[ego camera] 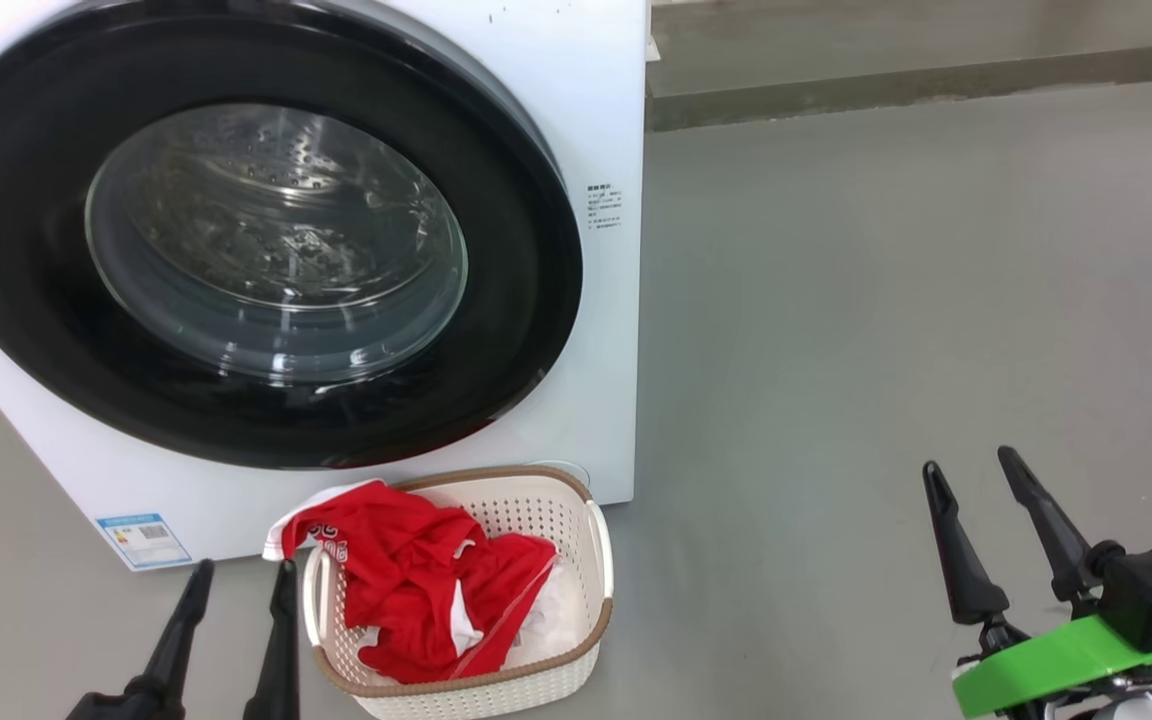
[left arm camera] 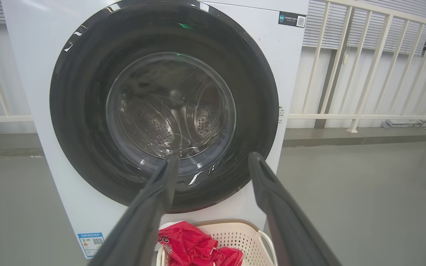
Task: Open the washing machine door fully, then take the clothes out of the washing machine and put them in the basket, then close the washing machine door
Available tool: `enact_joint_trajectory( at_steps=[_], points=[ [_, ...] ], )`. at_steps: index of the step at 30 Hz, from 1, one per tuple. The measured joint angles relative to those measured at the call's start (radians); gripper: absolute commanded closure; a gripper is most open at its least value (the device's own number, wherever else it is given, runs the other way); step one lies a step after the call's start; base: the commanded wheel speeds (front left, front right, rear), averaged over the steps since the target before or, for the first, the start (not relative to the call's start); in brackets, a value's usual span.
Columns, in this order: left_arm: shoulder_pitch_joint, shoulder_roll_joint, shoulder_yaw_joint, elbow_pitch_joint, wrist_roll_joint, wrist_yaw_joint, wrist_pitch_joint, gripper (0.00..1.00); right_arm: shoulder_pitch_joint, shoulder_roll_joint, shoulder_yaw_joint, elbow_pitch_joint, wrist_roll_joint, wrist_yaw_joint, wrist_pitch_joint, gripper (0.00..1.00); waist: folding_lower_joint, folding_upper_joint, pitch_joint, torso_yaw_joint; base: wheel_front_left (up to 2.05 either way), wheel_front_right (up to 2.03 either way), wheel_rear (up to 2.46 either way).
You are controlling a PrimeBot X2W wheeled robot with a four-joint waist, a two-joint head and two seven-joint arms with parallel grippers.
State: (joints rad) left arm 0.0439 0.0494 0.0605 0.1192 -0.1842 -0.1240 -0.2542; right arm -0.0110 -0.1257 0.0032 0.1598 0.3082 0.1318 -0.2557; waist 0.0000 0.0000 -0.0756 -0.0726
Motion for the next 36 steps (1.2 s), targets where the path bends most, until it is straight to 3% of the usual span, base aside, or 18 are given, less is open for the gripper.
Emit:
enact_joint_trajectory(
  at_steps=[14, 15, 22, 36],
  points=[
    [0.000, -0.001, 0.024, 0.015, 0.052, 0.000, 0.000, 0.00, 0.014, -0.001, 0.011, 0.007, 0.000, 0.000, 0.000, 0.00, 0.0000, 0.0000, -0.012, 0.006, 0.00, 0.00, 0.00],
    [0.002, -0.001, 0.023, 0.023, 0.058, 0.001, 0.000, 1.00, 0.014, -0.002, 0.012, 0.007, 0.000, 0.000, 0.000, 1.00, -0.0001, 0.0000, -0.013, 0.008, 0.00, 0.00, 0.00],
    [0.041, -0.025, 0.012, 0.110, 0.054, 0.001, 0.015, 1.00, 0.067, 0.033, 0.016, 0.091, 0.001, 0.000, 0.002, 1.00, 0.0000, 0.0000, -0.013, 0.008, 0.00, 0.00, 0.00],
    [0.039, -0.027, 0.013, 0.115, -0.105, 0.001, 0.053, 1.00, 0.070, 0.036, 0.007, 0.094, 0.143, 0.000, 0.045, 1.00, 0.0002, 0.0000, -0.002, 0.016, 0.00, 0.00, 0.00]
  ],
)
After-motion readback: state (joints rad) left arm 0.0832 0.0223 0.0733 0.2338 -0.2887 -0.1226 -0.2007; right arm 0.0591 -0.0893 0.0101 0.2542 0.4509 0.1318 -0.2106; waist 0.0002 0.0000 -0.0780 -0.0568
